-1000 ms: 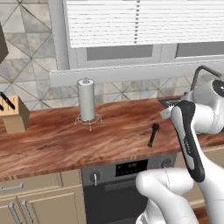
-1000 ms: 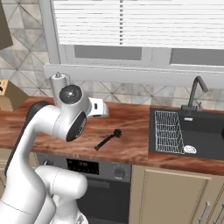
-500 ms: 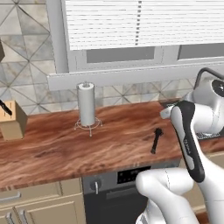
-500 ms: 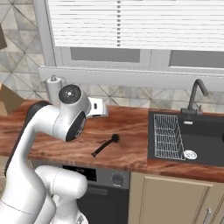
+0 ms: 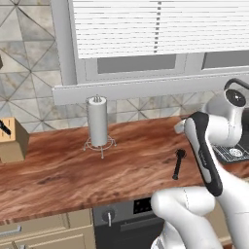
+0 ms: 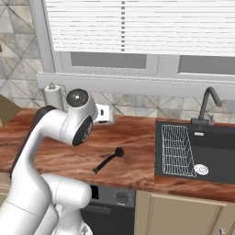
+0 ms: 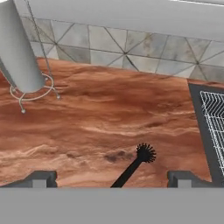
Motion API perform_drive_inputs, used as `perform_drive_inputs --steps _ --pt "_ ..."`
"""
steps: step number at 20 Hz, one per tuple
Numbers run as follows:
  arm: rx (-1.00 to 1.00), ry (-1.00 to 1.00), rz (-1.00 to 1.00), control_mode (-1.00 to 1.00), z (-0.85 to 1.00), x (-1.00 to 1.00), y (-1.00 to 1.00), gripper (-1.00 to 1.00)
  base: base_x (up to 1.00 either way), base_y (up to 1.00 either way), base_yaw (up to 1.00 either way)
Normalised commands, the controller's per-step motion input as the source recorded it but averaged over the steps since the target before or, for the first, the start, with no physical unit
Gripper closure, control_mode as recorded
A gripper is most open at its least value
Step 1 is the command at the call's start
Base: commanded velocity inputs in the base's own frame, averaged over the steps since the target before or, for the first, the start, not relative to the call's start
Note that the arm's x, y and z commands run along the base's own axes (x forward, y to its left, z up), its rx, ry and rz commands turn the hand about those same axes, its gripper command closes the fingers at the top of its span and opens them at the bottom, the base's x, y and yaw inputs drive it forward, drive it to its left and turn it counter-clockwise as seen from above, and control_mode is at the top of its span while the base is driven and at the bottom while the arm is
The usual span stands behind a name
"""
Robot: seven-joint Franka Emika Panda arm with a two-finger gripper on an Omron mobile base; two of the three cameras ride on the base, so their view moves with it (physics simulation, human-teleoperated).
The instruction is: Grab the spray bottle from the cabinet, then place it next to the cutting board for sanitizing. Then grab the dish brush from the countertop next to the sink and place it next to the cutting board.
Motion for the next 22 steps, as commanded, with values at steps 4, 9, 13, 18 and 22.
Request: perform_drive_inputs --steps 4,9,13,18,22 --pt "0.00 0.26 -0.15 -1.00 -0.49 0.06 0.00 -1.00 0.00 0.00 0.00" --pt "0.04 0.26 -0.03 -1.00 -0.87 0.11 0.00 -1.00 0.00 0.00 0.00" --pt "0.07 0.24 -0.12 -1.00 -0.90 0.13 0.00 -1.00 0.00 0.00 0.00" --pt "0.00 0.15 -0.18 -1.00 -0.54 0.01 0.00 -1.00 0.00 0.00 0.00" --pt "-0.03 0.06 -0.19 -1.00 -0.16 0.00 -0.01 -1.00 0.00 0.00 0.00"
